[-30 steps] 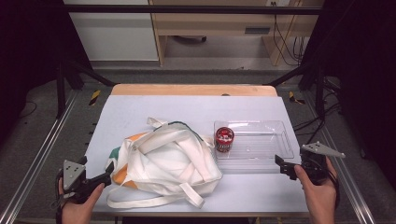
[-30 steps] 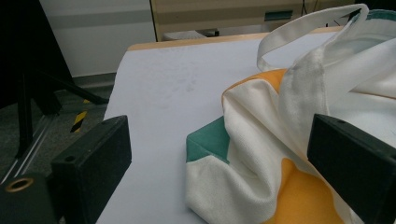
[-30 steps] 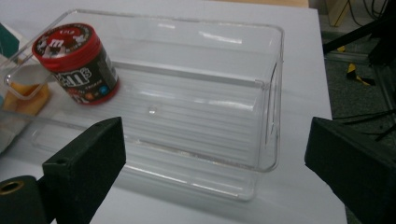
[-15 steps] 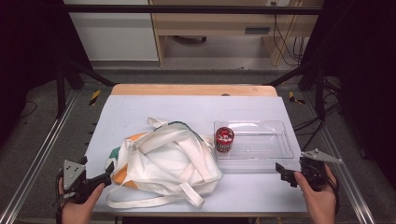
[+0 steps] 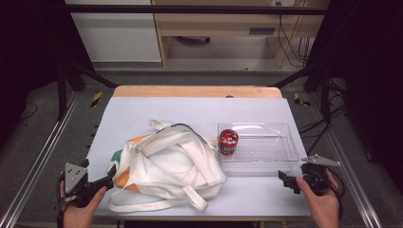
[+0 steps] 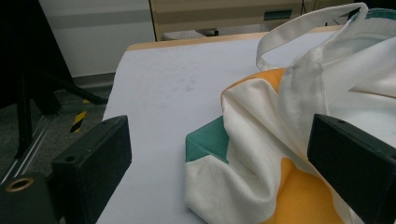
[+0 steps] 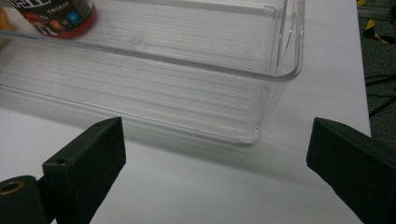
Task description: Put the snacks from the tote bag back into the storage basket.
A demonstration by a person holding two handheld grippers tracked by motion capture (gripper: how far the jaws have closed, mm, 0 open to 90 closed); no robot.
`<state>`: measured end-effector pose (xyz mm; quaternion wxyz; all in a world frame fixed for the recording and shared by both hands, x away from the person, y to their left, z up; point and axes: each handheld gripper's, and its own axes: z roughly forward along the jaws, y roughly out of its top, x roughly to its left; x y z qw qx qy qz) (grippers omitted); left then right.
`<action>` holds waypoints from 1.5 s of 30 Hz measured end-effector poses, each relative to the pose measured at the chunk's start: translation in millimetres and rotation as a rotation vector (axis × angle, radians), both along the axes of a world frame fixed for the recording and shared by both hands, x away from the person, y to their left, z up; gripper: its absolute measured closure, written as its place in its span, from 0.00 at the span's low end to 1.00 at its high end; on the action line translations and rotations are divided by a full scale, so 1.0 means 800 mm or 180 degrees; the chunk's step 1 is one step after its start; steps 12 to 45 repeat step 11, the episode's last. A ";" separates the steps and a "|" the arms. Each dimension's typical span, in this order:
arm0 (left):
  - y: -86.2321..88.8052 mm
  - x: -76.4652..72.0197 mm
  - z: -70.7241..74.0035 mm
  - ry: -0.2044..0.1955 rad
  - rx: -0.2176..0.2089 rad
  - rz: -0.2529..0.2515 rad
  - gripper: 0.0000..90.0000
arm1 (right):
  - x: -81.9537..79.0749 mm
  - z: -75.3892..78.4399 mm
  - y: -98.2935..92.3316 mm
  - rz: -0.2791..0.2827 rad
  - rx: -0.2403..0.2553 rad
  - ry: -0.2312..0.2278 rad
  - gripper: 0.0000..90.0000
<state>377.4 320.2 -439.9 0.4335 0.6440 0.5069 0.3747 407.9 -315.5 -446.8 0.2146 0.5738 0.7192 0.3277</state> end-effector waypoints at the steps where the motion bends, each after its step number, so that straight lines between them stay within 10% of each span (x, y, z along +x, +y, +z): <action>1: 0.000 0.000 0.000 0.0001 -0.0001 0.0001 0.07 | 0.000 -0.002 0.001 0.0008 0.0003 0.0023 0.06; 45: -0.001 0.000 0.000 0.0002 0.0007 -0.0004 0.07 | 0.002 -0.012 -0.001 0.0033 0.0002 0.0135 0.06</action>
